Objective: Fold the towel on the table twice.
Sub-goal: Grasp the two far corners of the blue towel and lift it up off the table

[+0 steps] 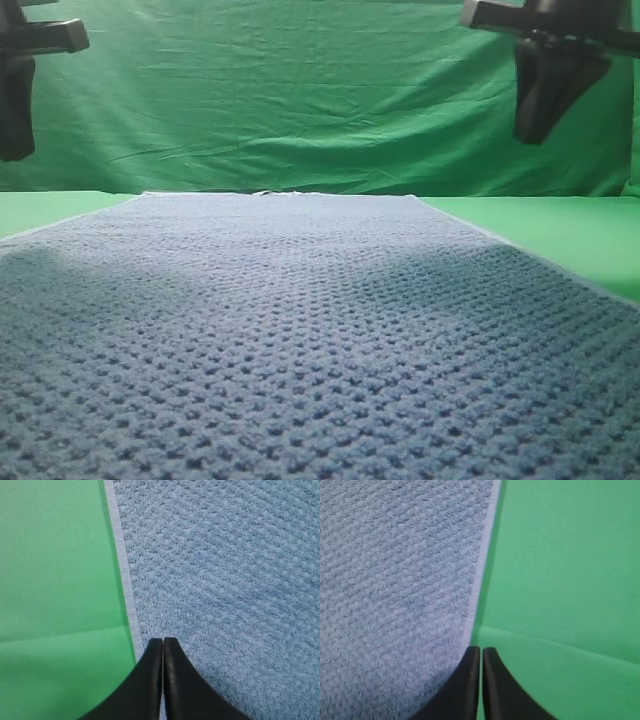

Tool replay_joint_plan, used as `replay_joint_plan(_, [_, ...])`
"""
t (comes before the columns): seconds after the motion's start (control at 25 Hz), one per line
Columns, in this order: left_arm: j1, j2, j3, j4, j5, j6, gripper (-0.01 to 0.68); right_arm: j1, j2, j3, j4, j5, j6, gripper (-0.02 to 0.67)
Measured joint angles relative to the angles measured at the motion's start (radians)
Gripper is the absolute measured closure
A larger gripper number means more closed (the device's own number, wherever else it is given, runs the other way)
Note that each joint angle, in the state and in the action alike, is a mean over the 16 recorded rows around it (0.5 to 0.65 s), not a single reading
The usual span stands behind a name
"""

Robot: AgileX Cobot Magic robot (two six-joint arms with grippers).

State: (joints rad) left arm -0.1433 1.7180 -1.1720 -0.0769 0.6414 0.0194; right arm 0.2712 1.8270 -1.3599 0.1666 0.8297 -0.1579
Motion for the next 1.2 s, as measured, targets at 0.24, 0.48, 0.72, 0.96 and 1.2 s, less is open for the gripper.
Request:
replay_joint_plan(0.24, [0.000,0.057,-0.035,0.007,-0.011,0.007,0.609,0.048,0.112,-0.095,-0.018,0.002,-0.006,0.536])
replay_joint_plan(0.48, [0.000,0.087,-0.043,0.010,-0.011,-0.009,0.386,0.065,0.164,-0.139,-0.016,0.002,-0.026,0.300])
replay_joint_plan(0.72, [0.000,0.113,-0.044,0.011,0.001,-0.034,0.150,0.066,0.181,-0.150,-0.014,0.000,-0.032,0.079])
replay_joint_plan(0.96, [0.000,0.148,-0.046,0.013,0.009,-0.057,0.035,0.066,0.212,-0.152,-0.013,-0.001,-0.032,0.005])
replay_joint_plan(1.2, [-0.001,0.185,-0.051,0.017,0.003,-0.059,0.034,0.066,0.246,-0.154,-0.012,-0.002,-0.032,0.005])
